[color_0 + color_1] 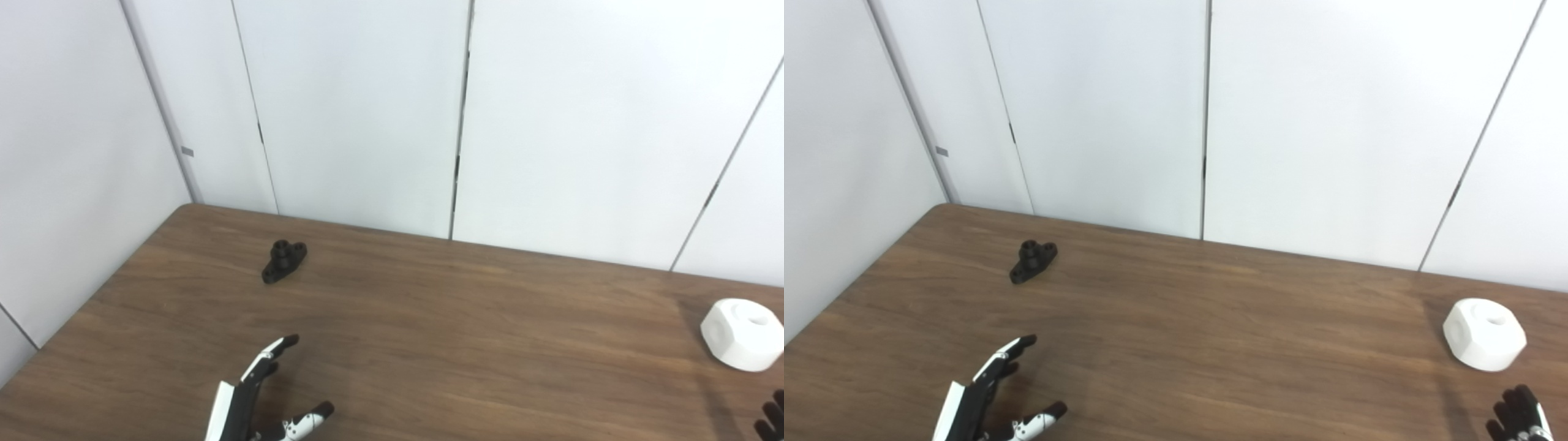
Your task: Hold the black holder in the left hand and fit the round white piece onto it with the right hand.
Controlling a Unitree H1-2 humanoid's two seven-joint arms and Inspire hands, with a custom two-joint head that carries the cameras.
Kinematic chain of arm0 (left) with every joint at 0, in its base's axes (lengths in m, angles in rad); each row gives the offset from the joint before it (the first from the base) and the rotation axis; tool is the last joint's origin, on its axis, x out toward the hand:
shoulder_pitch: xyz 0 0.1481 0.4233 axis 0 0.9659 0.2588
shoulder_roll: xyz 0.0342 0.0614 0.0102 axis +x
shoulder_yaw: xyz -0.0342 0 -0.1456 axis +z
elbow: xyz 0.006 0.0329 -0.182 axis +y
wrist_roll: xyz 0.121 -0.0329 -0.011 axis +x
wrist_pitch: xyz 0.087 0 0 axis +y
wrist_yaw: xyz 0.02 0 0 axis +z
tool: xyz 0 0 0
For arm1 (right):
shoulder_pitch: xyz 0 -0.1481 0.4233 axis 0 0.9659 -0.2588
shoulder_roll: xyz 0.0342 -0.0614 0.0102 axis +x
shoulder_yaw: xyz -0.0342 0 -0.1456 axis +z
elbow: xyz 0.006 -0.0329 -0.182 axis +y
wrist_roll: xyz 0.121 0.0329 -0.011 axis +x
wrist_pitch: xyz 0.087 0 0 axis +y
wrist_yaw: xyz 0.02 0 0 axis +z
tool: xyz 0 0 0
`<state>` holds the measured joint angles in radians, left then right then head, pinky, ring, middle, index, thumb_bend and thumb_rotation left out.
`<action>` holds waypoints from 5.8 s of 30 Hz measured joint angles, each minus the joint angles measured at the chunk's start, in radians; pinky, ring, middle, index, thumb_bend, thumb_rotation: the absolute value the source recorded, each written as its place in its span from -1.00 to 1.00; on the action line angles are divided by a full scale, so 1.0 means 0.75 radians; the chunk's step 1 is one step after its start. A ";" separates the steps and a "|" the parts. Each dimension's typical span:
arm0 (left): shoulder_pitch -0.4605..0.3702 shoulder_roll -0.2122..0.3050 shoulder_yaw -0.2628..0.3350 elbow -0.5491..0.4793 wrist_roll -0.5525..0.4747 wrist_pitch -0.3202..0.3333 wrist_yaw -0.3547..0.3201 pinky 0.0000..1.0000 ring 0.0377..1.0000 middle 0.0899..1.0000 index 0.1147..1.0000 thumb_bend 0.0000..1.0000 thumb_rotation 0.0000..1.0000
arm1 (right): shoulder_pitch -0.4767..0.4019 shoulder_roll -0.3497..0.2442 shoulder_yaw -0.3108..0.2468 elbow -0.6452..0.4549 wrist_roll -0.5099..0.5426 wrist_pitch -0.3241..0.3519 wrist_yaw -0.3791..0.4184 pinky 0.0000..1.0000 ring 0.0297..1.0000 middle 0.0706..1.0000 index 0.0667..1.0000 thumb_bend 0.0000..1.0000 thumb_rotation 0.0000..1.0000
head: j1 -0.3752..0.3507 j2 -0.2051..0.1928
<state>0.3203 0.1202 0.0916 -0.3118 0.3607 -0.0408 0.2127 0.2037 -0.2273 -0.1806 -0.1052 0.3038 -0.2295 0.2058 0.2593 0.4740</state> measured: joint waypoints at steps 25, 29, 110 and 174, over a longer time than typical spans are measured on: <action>-0.451 0.102 0.098 0.171 0.417 0.476 0.027 0.77 0.88 0.81 0.60 0.60 -0.19 | 0.019 -0.001 0.004 -0.023 -0.024 0.002 -0.001 1.00 1.00 1.00 0.99 0.58 1.00 | -0.025 0.006; -0.507 0.135 0.103 0.245 0.408 0.487 0.026 0.70 0.84 0.78 0.59 0.63 -0.15 | 0.020 0.000 0.004 -0.024 -0.023 0.001 0.001 1.00 1.00 1.00 1.00 0.55 1.00 | -0.029 0.008; -0.925 0.365 -0.135 0.964 0.339 0.520 0.158 0.87 0.83 0.64 -0.14 0.04 -0.83 | 0.061 0.015 0.030 -0.068 -0.072 -0.012 -0.011 1.00 1.00 1.00 1.00 0.43 1.00 | -0.088 0.027; -0.460 0.348 -0.498 0.167 0.317 0.346 -0.256 0.67 0.83 0.73 -0.14 -0.01 -0.90 | 0.058 0.033 0.045 -0.083 -0.119 0.023 -0.035 1.00 1.00 0.98 1.00 0.20 1.00 | -0.282 0.108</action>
<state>-0.0251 0.3815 -0.2816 -0.1867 0.5981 0.2187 0.0206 0.2473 -0.2023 -0.1469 -0.1676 0.2147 -0.2124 0.1795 0.0476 0.5553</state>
